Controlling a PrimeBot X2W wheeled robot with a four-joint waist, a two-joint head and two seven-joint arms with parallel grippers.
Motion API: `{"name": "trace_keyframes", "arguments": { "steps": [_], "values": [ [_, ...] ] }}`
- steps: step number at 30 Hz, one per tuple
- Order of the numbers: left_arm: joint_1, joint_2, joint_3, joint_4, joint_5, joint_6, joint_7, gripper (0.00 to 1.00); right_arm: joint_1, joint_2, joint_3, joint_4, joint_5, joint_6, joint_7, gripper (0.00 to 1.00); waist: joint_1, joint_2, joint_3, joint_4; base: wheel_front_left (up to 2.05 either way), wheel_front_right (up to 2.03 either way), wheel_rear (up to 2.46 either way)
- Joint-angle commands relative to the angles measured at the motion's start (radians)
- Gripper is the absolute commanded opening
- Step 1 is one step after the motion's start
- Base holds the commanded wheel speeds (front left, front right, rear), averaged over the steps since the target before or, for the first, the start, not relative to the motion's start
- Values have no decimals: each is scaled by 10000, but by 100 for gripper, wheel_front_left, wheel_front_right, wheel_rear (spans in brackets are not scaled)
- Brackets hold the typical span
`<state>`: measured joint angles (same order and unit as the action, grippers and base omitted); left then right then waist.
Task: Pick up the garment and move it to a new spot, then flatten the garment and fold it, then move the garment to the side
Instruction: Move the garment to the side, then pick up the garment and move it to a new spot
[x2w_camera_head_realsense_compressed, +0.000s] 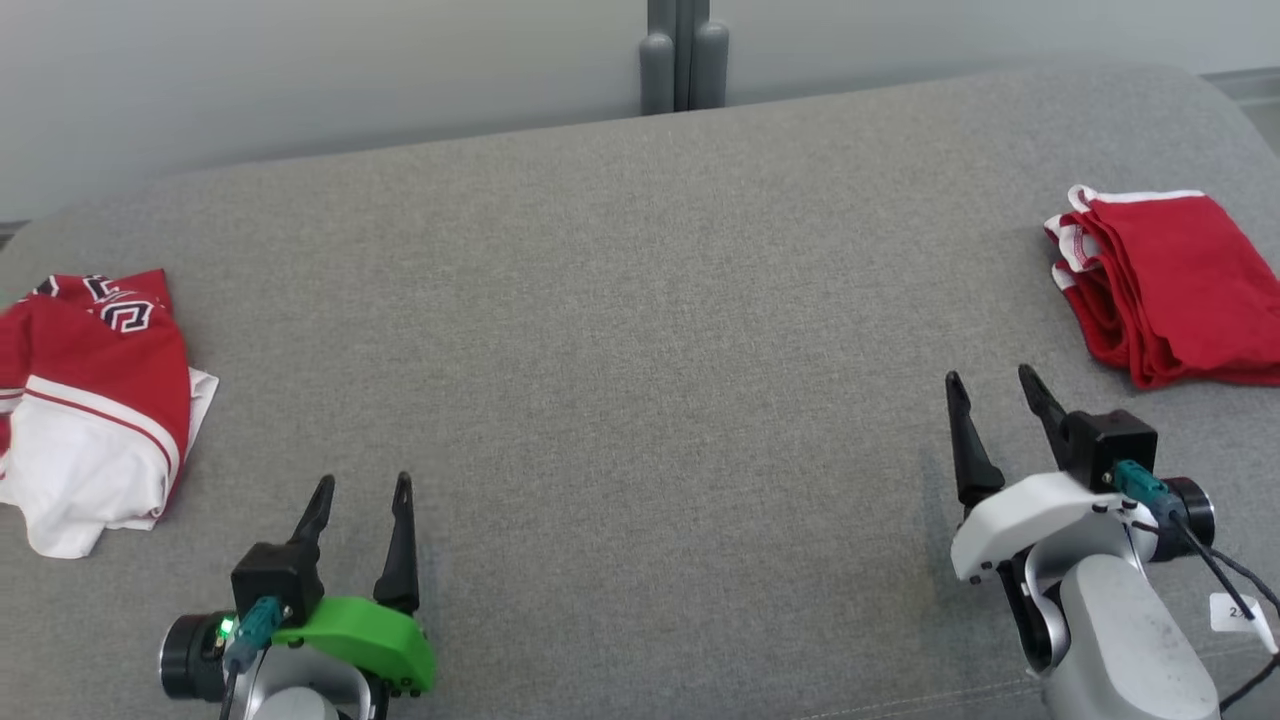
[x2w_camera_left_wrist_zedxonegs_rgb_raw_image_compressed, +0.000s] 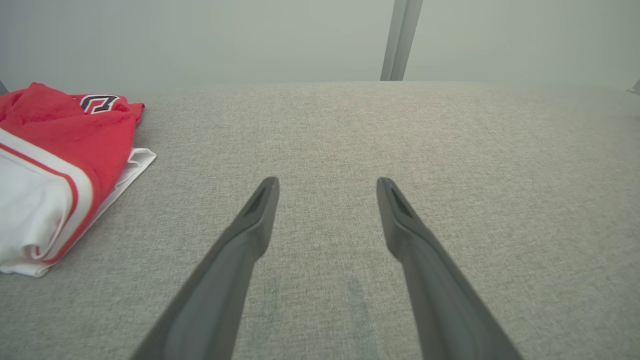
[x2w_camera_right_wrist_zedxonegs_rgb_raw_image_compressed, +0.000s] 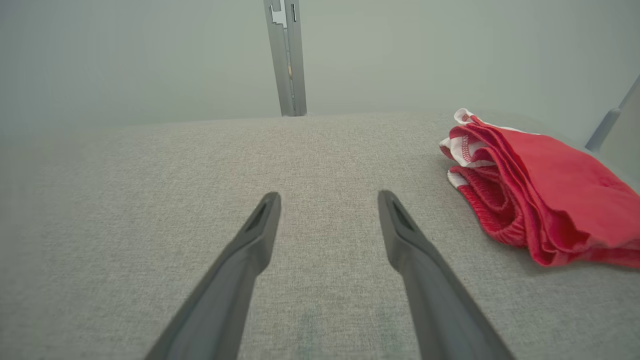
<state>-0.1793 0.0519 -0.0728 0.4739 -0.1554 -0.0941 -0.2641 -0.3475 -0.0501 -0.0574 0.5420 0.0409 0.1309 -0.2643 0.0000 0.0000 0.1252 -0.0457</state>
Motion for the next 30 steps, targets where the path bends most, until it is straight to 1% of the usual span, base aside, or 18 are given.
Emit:
{"name": "trace_keyframes", "arguments": {
  "steps": [1, 7, 12, 20, 24, 27, 30],
  "values": [
    [419, 1, 155, 13, 79, 172, -1, 100, 413, -37, 49, -51, 163, -7, 1, 100, 0, 0, -898, 344, 0, 0, 0],
    [895, 0, 254, -18, -85, 436, -1, 100, 1203, -28, 218, -185, 307, -5, 1, 100, 0, 0, -1410, 512, 0, 0, 0],
    [1022, 0, 289, -14, -86, 508, -1, 100, 1490, -26, 198, -319, 339, -7, 1, 100, 0, 0, -1527, 600, 0, 0, 0],
    [1187, 1, 304, -105, -24, 540, -1, 100, 1810, -24, 278, -410, 468, -7, 1, 100, 0, 0, -1546, 709, 0, 0, 0],
    [1135, 0, 316, -137, -153, 447, -1, 100, 1746, -23, 362, -434, 449, -5, 1, 100, 0, 0, -1458, 758, 0, 0, 0],
    [1063, 3, 343, -88, -191, 486, -1, 100, 1699, -25, 467, -434, 392, -5, 1, 100, 0, 0, -1381, 928, 0, 0, 0],
    [1035, 6, 350, -28, -228, 532, -1, 100, 1706, -23, 556, -481, 343, -7, 1, 100, 0, 0, -1314, 1283, 0, 0, 0]
  ]
}}
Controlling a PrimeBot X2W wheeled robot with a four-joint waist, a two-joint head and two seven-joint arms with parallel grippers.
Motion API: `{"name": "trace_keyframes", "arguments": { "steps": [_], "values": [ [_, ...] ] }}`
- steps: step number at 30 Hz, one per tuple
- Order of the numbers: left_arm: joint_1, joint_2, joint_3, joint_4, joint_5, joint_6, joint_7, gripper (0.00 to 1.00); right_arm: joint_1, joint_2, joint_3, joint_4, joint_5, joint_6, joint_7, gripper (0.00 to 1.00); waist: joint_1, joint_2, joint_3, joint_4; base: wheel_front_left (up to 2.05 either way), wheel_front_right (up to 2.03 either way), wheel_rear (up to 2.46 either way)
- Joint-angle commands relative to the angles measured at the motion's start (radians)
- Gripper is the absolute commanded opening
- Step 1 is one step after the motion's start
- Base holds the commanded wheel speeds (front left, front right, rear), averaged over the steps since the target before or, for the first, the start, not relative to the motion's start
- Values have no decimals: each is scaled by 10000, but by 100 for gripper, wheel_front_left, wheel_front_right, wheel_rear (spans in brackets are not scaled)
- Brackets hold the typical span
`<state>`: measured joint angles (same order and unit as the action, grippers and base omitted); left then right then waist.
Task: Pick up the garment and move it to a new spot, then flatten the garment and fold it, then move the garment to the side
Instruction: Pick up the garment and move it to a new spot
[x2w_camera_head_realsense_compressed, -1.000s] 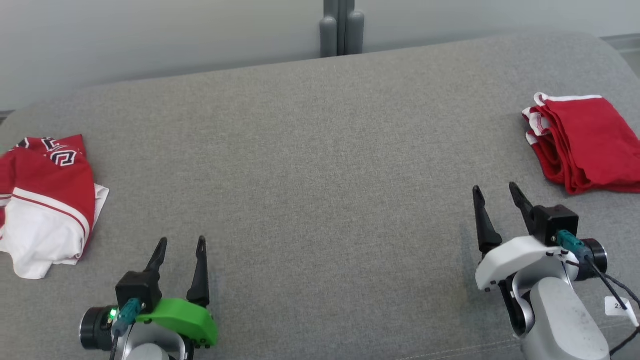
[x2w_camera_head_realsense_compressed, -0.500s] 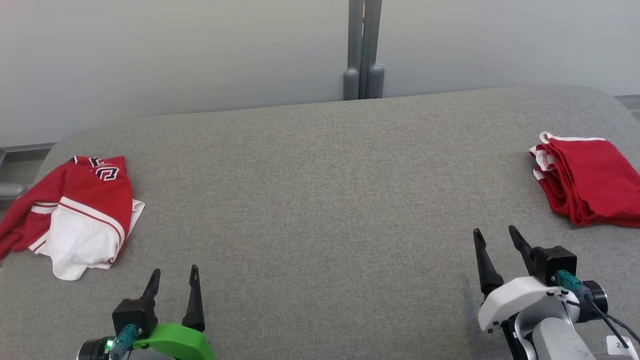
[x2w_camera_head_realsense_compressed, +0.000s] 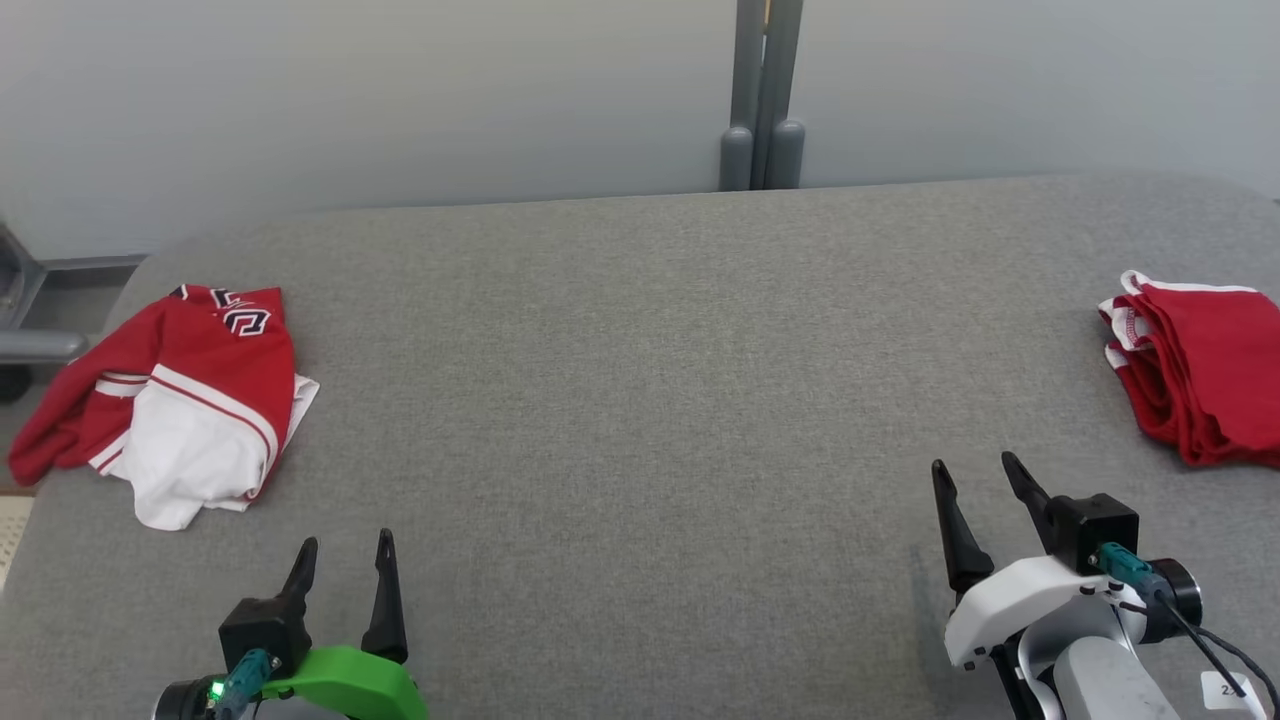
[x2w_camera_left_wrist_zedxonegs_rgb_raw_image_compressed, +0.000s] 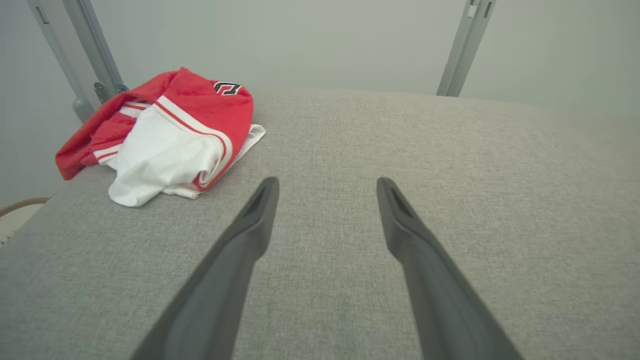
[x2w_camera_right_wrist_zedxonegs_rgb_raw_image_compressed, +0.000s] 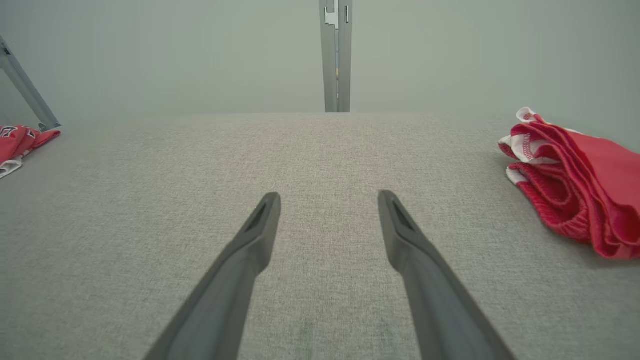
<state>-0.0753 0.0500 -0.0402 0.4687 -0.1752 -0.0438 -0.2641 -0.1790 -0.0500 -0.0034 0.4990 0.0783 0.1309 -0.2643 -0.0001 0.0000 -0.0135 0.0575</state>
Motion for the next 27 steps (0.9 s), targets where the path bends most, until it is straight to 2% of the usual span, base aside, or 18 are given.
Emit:
{"name": "trace_keyframes", "arguments": {
  "steps": [1, 12, 17, 21, 27],
  "values": [
    [-2, 25, 30, 91, -129, 12, -1, 100, 28, -25, 36, -66, -19, -7, 1, 100, 1, 0, 99, 421, 0, 0, 0],
    [-78, 27, 236, 416, -11, -131, -1, 100, -95, -29, 420, -171, 154, -7, 1, 100, 1, 0, 403, 2890, 0, 0, 0],
    [-7, 23, 336, 560, -25, -127, -1, 100, -236, -32, 633, -78, 274, -7, 1, 100, 1, 0, 491, 3750, 0, 0, 0],
    [145, 22, 596, 538, -254, -206, 0, 100, -312, -37, 863, 30, 333, -7, 1, 100, 1, 0, 492, 3966, 0, 0, 0],
    [-14, 17, 614, 515, -442, -407, 0, 100, -327, -47, 995, 53, 197, -7, 1, 100, 1, 0, 663, 3769, 0, 0, 0]
  ]
}}
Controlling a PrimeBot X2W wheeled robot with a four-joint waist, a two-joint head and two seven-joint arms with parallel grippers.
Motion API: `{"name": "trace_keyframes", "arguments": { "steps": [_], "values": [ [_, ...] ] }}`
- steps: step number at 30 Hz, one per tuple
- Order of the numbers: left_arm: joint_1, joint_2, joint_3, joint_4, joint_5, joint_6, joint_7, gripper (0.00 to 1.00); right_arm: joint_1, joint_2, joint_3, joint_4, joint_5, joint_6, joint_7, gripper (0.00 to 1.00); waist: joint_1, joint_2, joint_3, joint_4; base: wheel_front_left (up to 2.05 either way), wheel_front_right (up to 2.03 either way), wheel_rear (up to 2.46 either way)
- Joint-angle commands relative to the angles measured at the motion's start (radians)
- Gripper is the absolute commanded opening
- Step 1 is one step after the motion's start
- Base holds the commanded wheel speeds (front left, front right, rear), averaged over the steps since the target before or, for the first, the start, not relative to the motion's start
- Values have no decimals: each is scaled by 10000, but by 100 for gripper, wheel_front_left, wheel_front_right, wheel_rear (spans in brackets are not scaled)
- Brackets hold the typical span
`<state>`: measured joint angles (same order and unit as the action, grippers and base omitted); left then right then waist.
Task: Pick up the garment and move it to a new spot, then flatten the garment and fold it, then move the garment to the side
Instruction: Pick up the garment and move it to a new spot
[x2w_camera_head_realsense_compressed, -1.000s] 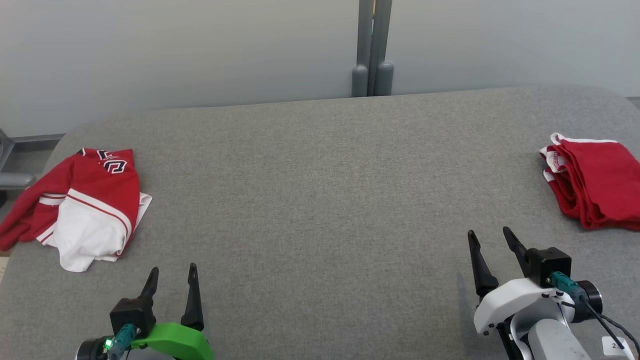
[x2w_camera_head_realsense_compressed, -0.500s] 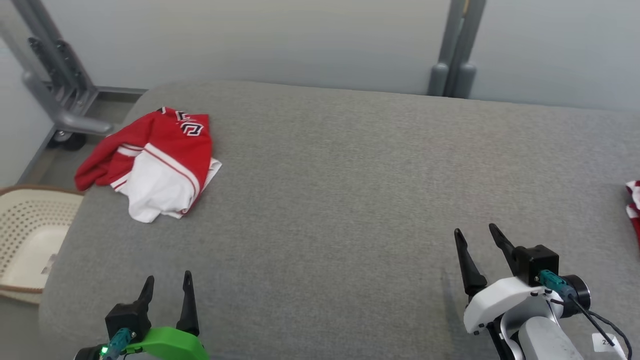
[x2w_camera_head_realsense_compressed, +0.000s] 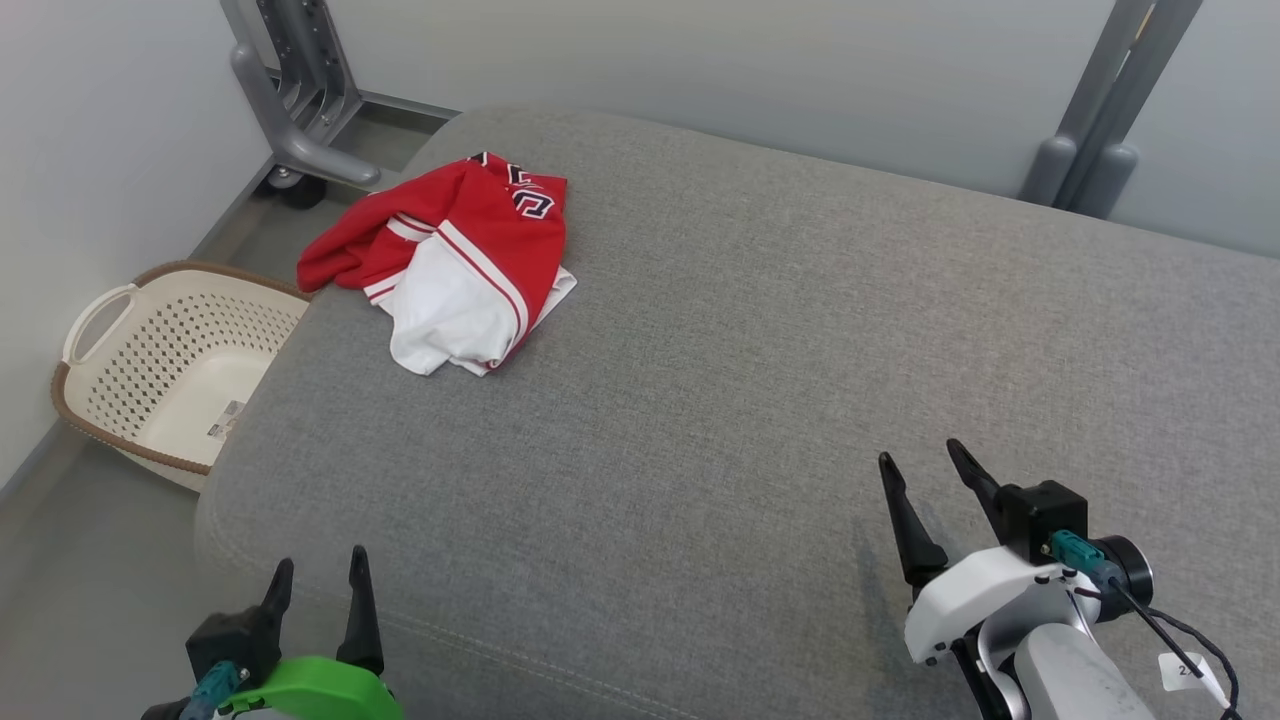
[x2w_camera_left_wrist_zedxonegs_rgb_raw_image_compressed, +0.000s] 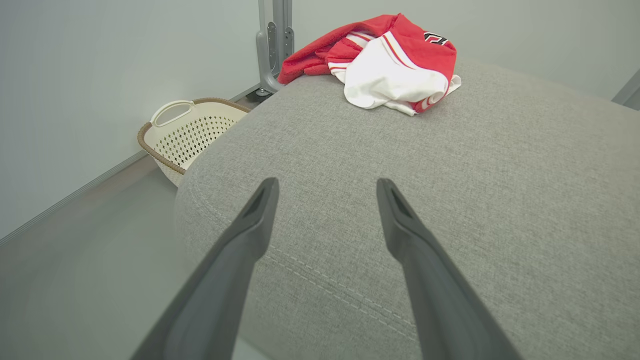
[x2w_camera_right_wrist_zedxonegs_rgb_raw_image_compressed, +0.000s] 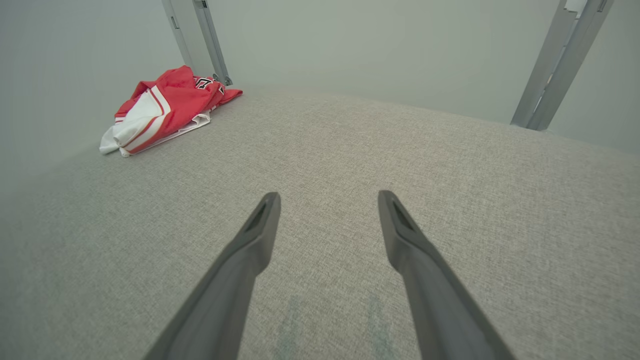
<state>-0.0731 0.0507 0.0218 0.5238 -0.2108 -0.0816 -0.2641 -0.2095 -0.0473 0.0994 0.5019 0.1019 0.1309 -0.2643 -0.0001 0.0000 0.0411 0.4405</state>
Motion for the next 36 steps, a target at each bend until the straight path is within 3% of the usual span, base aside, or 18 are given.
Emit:
{"name": "trace_keyframes", "arguments": {
  "steps": [1, 6, 13, 19, 24, 31, 36],
  "values": [
    [-157, 11, -28, -12, -61, -71, 0, 100, -47, -70, -27, 10, -79, -7, 1, 100, 1, 0, 184, -145, 0, 0, 0],
    [-1184, 78, -24, 201, -58, -355, 0, 100, -273, -66, -123, -39, -353, -7, 1, 100, 1, 0, 783, -661, 0, 0, 0],
    [-3944, 1158, -781, 934, -401, -494, 0, 100, -759, -66, -209, -121, -951, -5, 2, 100, 1, 0, 1890, -1363, 0, 0, 0],
    [-6414, 2620, -2245, 2507, -2142, -488, 643, 100, -1352, -67, -506, -800, -1149, -5, 2, 100, 1, 0, 2849, -2201, 0, 0, 0],
    [-7358, 3864, -3278, 3238, -3538, -490, 1444, 100, -1813, -70, -312, -1482, -1240, -7, 2, 100, 1, 0, 3556, -3088, 0, 0, 0],
    [-7716, 5059, -4111, 3543, -5447, -490, 2155, 100, -2140, -135, -350, -2345, -1325, -7, 2, 100, 1, 0, 4438, -3928, 0, 0, 0],
    [-7801, 5582, -4473, 3921, -5992, -490, 2156, 100, -2075, -191, -567, -2782, -1406, -7, 2, 100, 1, 0, 4992, -4284, 0, 0, 0]
  ]
}}
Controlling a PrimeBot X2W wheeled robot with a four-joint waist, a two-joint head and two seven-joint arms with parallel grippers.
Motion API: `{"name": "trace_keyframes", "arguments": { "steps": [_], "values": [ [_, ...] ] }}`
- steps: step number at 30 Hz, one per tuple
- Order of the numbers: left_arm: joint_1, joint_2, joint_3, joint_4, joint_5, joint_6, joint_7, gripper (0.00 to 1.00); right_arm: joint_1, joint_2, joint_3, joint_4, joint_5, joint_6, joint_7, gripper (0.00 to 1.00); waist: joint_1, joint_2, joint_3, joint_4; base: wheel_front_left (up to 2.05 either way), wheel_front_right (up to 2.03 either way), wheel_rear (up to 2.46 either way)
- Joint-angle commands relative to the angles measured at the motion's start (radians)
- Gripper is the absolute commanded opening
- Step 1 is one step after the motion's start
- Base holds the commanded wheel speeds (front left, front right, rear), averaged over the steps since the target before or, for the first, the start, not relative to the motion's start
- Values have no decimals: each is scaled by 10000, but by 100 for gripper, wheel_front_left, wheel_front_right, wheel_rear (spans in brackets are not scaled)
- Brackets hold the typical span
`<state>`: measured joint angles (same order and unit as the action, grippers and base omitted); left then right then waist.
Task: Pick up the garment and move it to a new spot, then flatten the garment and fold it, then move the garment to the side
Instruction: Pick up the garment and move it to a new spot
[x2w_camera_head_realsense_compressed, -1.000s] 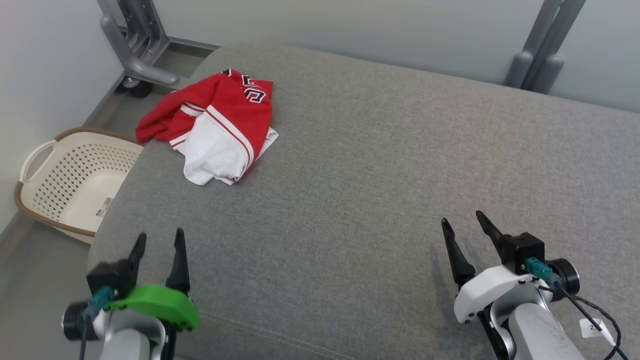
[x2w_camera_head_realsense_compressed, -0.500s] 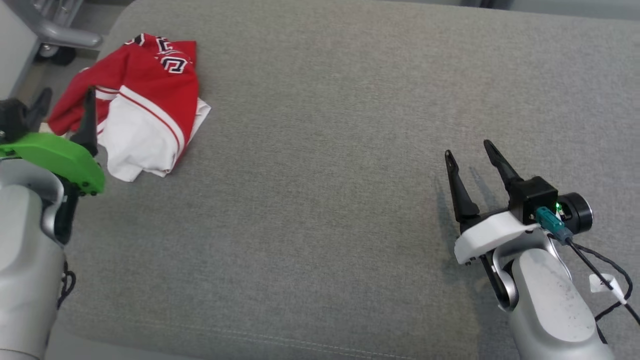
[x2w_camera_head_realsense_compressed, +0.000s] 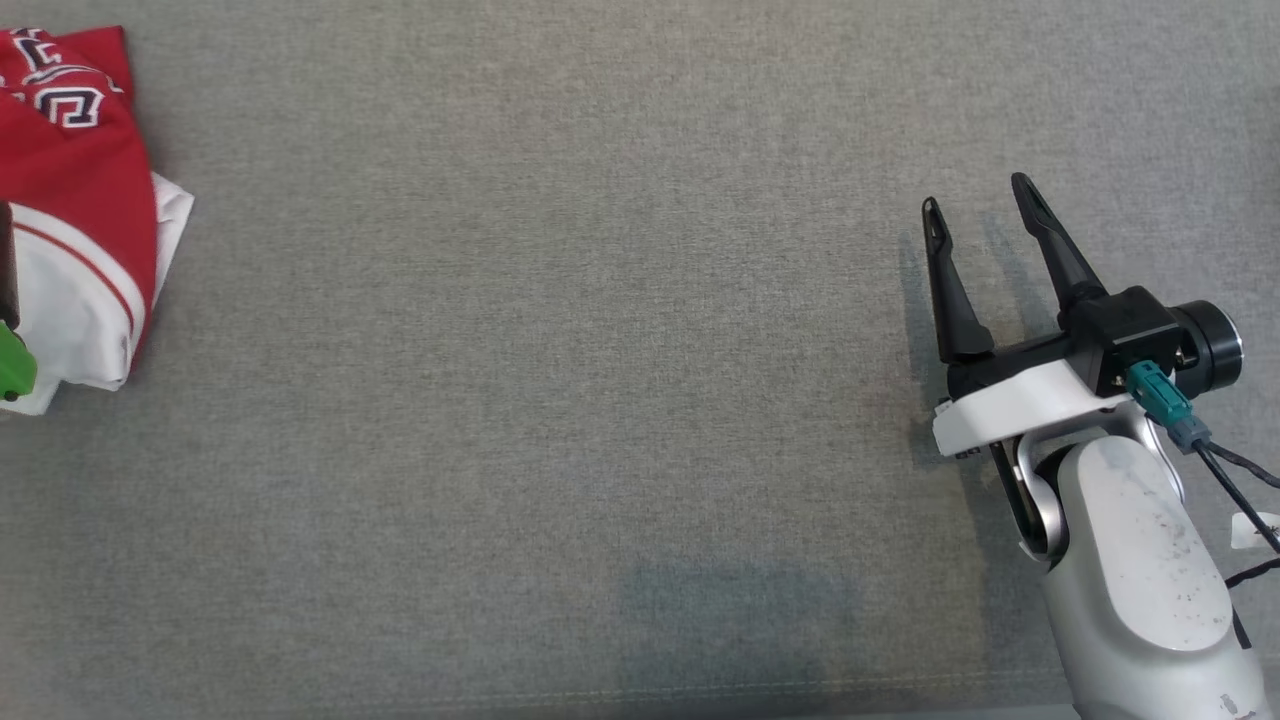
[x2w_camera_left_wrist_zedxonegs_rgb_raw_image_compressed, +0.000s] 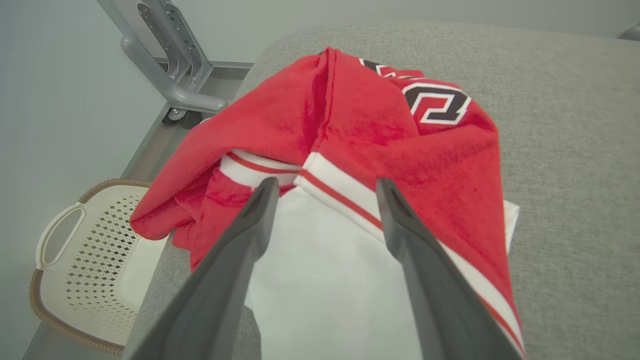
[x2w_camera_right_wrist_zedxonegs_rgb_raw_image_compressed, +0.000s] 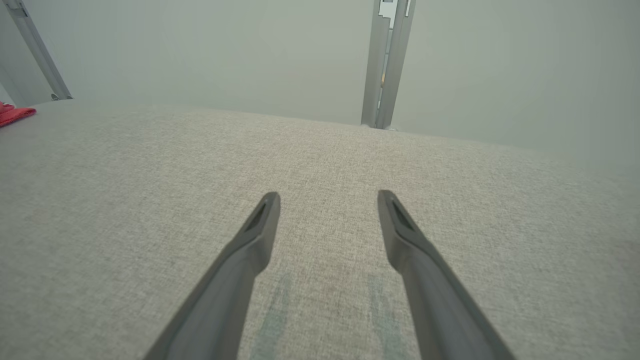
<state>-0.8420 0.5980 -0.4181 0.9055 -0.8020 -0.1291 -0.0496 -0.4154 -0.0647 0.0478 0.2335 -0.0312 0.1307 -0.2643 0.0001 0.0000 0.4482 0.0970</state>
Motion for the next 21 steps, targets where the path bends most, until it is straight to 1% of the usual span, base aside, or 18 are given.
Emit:
{"name": "trace_keyframes", "arguments": {
  "steps": [1, 2, 5, 6, 8, 10, 11, 12, 16, 18, 19, 21],
  "values": [
    [-185, 190, -57, 431, -291, -15, -142, 100, 91, -25, -91, -189, -112, -5, 2, 100, -1, 0, 1080, -961, 0, 0, 0],
    [-231, 252, -43, 705, -244, -13, -288, 100, 156, -28, -155, -217, -100, -5, 2, 100, -1, 0, 1143, -1006, 0, 0, 0],
    [-265, -18, -79, 1450, -204, 94, -533, 100, 297, -52, -282, -328, -126, -5, 2, 100, -1, 0, 1272, -1092, 0, 0, 0],
    [-265, -18, -79, 1450, -204, 94, -533, 100, 297, -52, -282, -328, -126, -5, 2, 100, -1, 0, 1272, -1092, 0, 0, 0],
    [-292, -270, -75, 1845, -309, 78, -669, 100, 400, -67, -373, -359, -117, -3, 2, 100, -1, 0, 1293, -1103, 0, 0, 0],
    [-263, -673, -180, 2156, -338, 46, -738, 100, 460, -121, -444, -362, -118, -3, 2, 100, -1, 0, 1255, -1073, 0, 0, 0],
    [-281, -864, -178, 2276, -384, 33, -784, 45, 487, -134, -478, -332, -101, -5, 2, 100, -1, 0, 1214, -1046, 0, 0, 0],
    [-277, -1021, -247, 2387, -369, 13, -804, 0, 496, -137, -504, -310, -92, -5, 2, 100, -1, 0, 1152, -1018, 0, 0, 0],
    [-132, -1518, -452, 2598, -508, -54, -669, 0, 358, -55, -421, -282, 67, -5, 2, 100, -1, 0, 879, -941, 0, 0, 0],
    [68, -1956, -713, 1935, -736, -129, -606, 0, 328, -19, -384, -235, 122, -5, 2, 100, -1, 0, 721, -891, 0, 0, 0],
    [165, -2021, -869, 1598, -879, -132, -595, 0, 329, 0, -371, -210, 189, -5, 2, 100, -1, 0, 644, -862, 0, 0, 0],
    [388, -1902, -1282, 1004, -993, -132, -682, 0, 348, 33, -340, -122, 262, -5, 2, 100, -1, 0, 476, -806, 0, 0, 0]
  ]
}}
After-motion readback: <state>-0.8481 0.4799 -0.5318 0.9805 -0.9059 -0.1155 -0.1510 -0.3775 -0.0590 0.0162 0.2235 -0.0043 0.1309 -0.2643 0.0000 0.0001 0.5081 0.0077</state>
